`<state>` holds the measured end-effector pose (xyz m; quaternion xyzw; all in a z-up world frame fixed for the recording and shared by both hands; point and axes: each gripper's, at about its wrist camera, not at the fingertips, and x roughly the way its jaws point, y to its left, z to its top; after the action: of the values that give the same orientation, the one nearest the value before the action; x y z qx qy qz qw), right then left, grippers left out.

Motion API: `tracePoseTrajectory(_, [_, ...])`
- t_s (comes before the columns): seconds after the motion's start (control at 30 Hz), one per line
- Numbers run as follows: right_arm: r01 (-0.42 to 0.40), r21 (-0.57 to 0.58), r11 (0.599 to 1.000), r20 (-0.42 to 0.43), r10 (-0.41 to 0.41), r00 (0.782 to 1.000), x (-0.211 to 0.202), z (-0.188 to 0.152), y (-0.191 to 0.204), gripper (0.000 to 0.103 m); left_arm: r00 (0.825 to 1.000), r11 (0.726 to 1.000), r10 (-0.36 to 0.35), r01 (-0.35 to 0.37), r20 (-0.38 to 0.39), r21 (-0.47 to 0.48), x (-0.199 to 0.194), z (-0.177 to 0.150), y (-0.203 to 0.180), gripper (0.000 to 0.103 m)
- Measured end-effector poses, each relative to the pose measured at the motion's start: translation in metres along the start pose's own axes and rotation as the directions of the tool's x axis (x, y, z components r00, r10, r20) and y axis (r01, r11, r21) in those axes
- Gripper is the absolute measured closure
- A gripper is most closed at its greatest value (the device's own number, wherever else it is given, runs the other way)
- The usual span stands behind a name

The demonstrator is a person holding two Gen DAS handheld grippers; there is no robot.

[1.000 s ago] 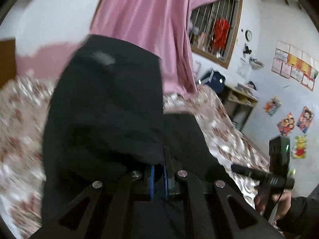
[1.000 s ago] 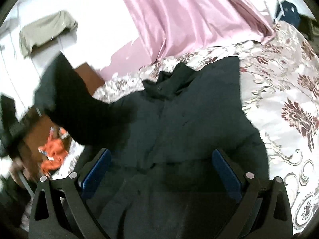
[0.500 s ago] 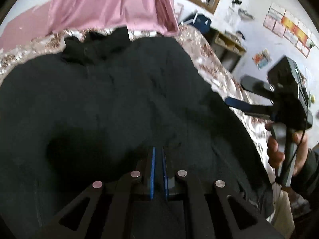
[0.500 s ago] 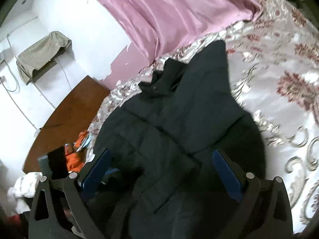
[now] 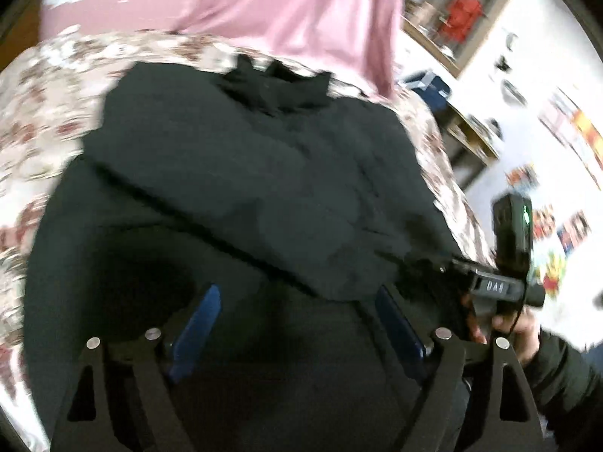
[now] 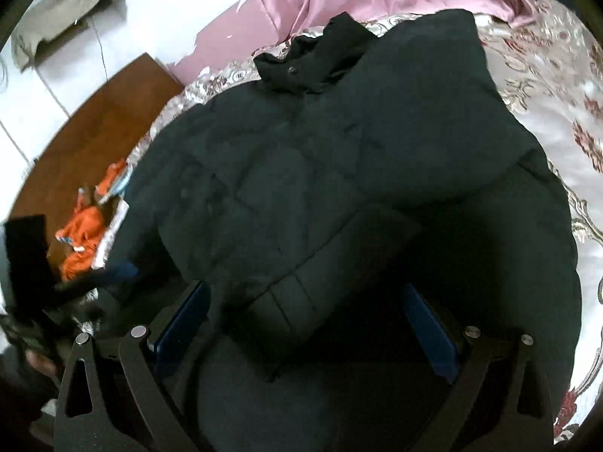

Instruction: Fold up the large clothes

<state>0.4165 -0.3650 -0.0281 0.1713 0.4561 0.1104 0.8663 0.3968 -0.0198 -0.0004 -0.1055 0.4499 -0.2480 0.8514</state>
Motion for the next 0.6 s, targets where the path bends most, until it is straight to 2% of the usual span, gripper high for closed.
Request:
tracePoseTrajectory(0.03, [0.020, 0.004, 1.000, 0.003, -0.020, 1.000, 0.000, 0.001, 0.001, 0.009, 0.999, 0.999, 0.030, -0.029, 0.017, -0.019, -0.008, 0.003, 0.009, 0.018])
tracePoseTrajectory(0.07, [0.034, 0.007, 0.999, 0.008, -0.034, 0.999, -0.001, 0.002, 0.002, 0.020, 0.998, 0.998, 0.054, -0.053, 0.029, -0.027, -0.013, 0.005, 0.014, 0.017])
tracePoseTrajectory(0.13, [0.054, 0.025, 0.998, 0.013, -0.054, 0.998, -0.004, 0.003, 0.000, 0.046, 0.992, 0.993, 0.111, -0.108, 0.066, -0.049, -0.027, 0.011, 0.028, 0.016])
tracePoseTrajectory(0.17, [0.046, 0.043, 0.998, 0.006, -0.046, 0.999, -0.006, 0.004, -0.003, 0.067, 0.988, 0.990, 0.132, -0.128, 0.081, -0.058, -0.031, 0.014, 0.032, 0.016])
tracePoseTrajectory(0.2, [0.029, 0.047, 0.998, 0.002, -0.029, 1.000, -0.006, 0.003, -0.004, 0.077, 0.984, 0.987, 0.151, -0.145, 0.092, -0.071, -0.036, 0.016, 0.039, 0.016])
tracePoseTrajectory(0.23, [-0.001, 0.041, 0.999, -0.004, 0.001, 1.000, -0.007, 0.002, -0.003, 0.080, 0.982, 0.984, 0.163, -0.155, 0.098, -0.084, -0.039, 0.019, 0.044, 0.016])
tracePoseTrajectory(0.3, [-0.046, 0.002, 0.999, -0.002, 0.046, 0.999, -0.014, 0.003, 0.000, 0.093, 0.977, 0.978, 0.179, -0.164, 0.114, -0.125, -0.045, 0.024, 0.055, 0.015])
tracePoseTrajectory(0.37, [-0.038, -0.060, 0.998, 0.023, 0.039, 0.999, -0.027, 0.010, 0.009, 0.096, 0.982, 0.978, 0.150, -0.130, 0.111, -0.166, -0.045, 0.029, 0.064, 0.015])
tracePoseTrajectory(0.43, [0.022, -0.136, 0.990, 0.094, -0.009, 0.996, -0.045, 0.020, 0.020, 0.097, 0.987, 0.973, 0.127, -0.104, 0.102, -0.205, -0.044, 0.030, 0.072, 0.015])
tracePoseTrajectory(0.5, [0.084, -0.171, 0.982, 0.175, -0.054, 0.983, -0.064, 0.032, 0.024, 0.097, 0.982, 0.968, 0.161, -0.137, 0.099, -0.208, -0.044, 0.030, 0.075, 0.015])
tracePoseTrajectory(0.6, [0.185, -0.158, 0.970, 0.284, -0.135, 0.949, -0.089, 0.053, 0.018, 0.097, 0.968, 0.960, 0.229, -0.207, 0.104, -0.188, -0.041, 0.035, 0.075, 0.015])
